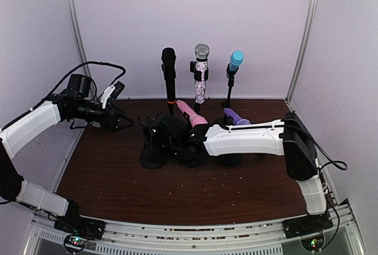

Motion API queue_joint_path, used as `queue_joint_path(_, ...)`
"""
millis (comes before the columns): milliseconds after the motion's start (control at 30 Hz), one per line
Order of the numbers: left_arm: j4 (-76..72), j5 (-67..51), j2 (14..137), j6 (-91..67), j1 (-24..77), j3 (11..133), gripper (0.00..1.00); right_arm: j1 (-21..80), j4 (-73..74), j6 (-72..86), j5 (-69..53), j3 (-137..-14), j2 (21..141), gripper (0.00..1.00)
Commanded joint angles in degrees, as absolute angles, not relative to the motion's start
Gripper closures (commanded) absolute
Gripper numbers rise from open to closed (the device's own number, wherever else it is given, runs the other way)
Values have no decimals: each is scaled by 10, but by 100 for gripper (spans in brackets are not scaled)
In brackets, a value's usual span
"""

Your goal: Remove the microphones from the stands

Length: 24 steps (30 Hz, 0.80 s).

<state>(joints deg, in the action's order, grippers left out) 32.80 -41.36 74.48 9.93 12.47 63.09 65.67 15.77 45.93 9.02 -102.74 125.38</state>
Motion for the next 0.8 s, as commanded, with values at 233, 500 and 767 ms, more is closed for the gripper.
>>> queue_joint_path(233, 231, -402, 771, 101, 165, 586, 6, 747, 167, 330, 188, -905, 1047, 26)
queue_joint_path(500, 160, -389, 848, 95, 188, 590, 13, 793, 194, 328, 237, -836, 927, 35)
queue_joint_path(767, 133, -424, 885, 106, 193, 611, 36, 801, 229, 321, 306, -826, 855, 52)
